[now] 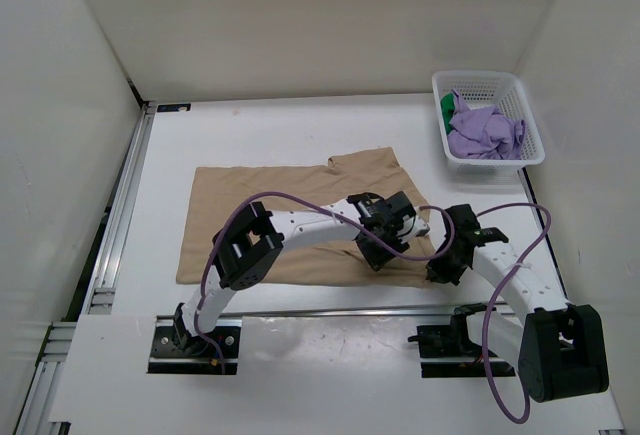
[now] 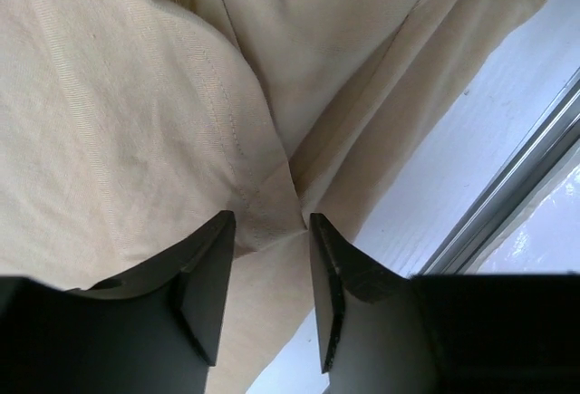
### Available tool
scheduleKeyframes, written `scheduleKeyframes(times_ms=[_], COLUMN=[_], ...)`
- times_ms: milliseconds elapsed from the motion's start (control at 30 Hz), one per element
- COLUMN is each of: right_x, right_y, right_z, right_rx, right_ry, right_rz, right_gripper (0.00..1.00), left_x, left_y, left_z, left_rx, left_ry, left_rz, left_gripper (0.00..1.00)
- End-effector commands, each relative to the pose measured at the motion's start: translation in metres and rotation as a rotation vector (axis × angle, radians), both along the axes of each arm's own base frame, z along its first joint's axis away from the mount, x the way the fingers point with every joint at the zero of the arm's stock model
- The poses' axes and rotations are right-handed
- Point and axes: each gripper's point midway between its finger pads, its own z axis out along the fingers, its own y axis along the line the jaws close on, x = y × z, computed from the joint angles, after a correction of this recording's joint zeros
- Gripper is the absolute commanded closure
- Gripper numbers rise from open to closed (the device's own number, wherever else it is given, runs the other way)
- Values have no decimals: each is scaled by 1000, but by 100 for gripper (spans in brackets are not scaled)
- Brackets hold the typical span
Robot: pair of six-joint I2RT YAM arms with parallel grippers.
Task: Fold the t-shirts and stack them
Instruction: Fold the flattened tshirt in 1/3 of the way
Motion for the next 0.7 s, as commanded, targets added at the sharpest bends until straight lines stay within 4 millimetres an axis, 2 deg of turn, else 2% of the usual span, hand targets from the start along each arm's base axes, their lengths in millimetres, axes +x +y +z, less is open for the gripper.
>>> scheduleKeyframes(times_ms=[0,133,167,267,500,567,667], right_x=[-2,-2,-2,-2,-1,-1,-4], right_y=[-6,-6,-6,-7,-9,-9,-10], right_z=[0,0,0,0,0,0,-3], right_rx=[-28,-28,-30,-30,-39,-39,-40], right_ry=[-3,-3,-3,-3,-5,-5,4], right_rz=[8,8,17,8,6,6,6], right_gripper=[100,100,100,100,100,100,100], left_x=[2,5,5,6,3,8,34], left_y=[-11,-9,-9,-9,-8,-6,5], left_z=[17,12,12,17,16,16,25], left_rx=[-47,-28,-28,-37,-34,-34,-47], left_ry=[-9,-27,-27,-31,-15,-15,-33], left_rz=[-9,1,1,1,-4,8,70], left_gripper=[52,68,77,87,89,89,89])
